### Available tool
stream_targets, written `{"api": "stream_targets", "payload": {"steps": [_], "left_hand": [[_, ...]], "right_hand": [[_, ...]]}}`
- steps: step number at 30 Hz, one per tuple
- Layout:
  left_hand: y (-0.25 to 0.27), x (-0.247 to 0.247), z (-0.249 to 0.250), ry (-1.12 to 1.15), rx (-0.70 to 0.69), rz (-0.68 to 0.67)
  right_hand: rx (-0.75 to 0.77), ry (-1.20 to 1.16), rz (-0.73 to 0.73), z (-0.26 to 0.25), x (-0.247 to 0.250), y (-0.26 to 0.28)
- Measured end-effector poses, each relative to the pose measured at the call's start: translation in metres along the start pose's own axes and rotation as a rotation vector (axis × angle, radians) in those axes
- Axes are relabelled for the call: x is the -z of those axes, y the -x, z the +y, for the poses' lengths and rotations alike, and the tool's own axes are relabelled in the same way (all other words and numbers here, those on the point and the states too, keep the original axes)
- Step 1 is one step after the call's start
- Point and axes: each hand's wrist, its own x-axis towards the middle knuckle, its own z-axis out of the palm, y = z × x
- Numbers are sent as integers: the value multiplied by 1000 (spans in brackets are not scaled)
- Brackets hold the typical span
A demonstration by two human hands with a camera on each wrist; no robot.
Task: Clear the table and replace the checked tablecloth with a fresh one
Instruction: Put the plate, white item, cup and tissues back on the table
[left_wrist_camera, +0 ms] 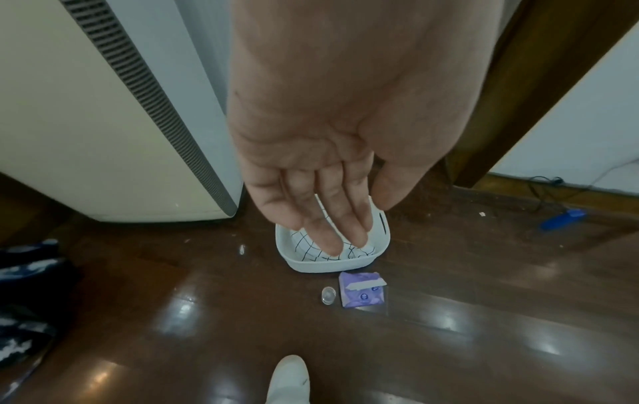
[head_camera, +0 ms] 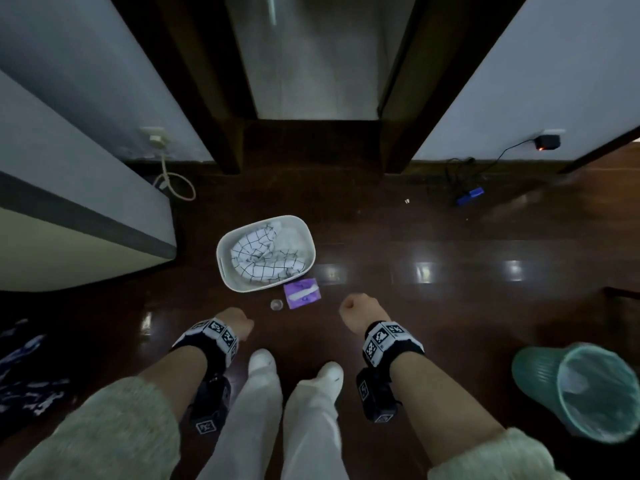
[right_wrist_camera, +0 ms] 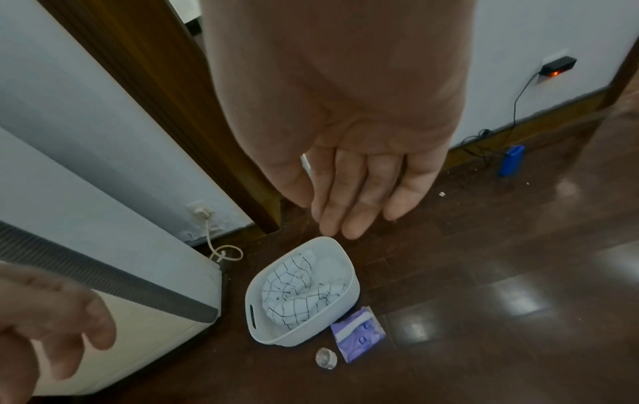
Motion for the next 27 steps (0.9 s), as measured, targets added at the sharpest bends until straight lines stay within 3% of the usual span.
{"api": "stream_targets", "payload": {"steps": [5, 11, 14, 20, 27], "left_hand": [[-80, -28, 6, -10, -20, 4], [-207, -73, -18, -72, -57, 54], [-284, -93, -45, -146, -92, 81], [-424, -112, -89, -175, -292, 10], [-522, -153, -107, -343, -394, -3]], "right_hand": [[31, 51, -30, 29, -42, -72], [108, 239, -79, 76, -127, -184], [198, 375, -54, 90, -166, -253], [370, 647, -66, 100, -223, -397], [619, 859, -37, 100, -281, -497]]}}
